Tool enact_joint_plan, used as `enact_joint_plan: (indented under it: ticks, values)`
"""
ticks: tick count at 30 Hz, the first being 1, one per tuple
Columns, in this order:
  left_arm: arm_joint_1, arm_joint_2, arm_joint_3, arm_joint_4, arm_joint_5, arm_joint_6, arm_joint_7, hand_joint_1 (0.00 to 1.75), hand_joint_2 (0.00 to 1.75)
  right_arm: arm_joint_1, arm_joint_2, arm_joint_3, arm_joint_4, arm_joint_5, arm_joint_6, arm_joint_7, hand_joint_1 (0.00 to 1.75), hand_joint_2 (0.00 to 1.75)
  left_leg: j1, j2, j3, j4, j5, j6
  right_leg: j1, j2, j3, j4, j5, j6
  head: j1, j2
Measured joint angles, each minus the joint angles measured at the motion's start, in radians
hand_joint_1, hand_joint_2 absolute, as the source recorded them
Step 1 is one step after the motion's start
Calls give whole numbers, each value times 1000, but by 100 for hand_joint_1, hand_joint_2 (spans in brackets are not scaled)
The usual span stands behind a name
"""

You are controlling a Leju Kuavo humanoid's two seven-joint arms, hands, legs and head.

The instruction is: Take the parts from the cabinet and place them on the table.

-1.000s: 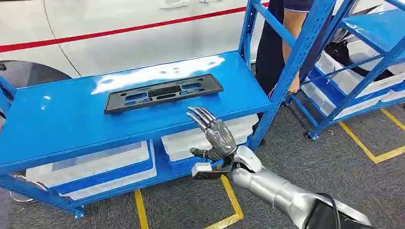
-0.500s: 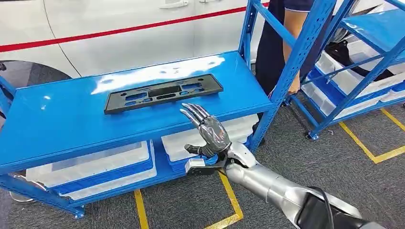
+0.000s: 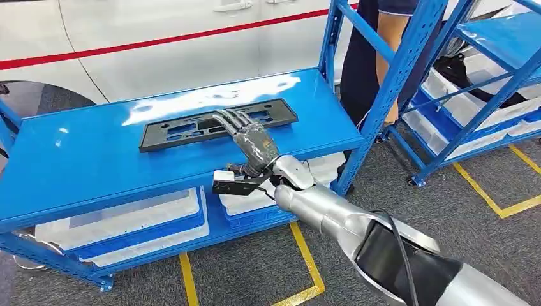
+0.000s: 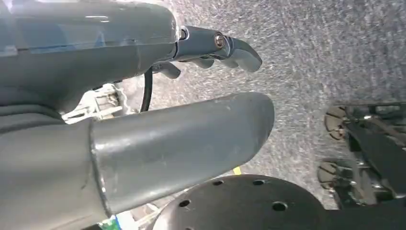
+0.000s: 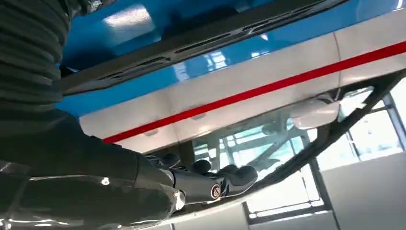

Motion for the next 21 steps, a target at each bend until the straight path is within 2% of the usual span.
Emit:
enact_joint_plan:
  ticks: [5, 21]
  values:
    - [-5, 0, -7, 0, -1, -1, 2, 0, 0, -40, 38, 2, 73, 3, 2, 0, 0, 175, 0, 0, 0, 0, 0, 0, 0, 0, 0, 0, 0, 0, 0, 0]
    - [-5, 0, -16, 0, 11, -2, 9, 0, 0, -48, 67, 2, 145, 13, 19, -4, 0, 175, 0, 0, -1, 0, 0, 0, 0, 0, -1, 0, 1, 0, 0, 0]
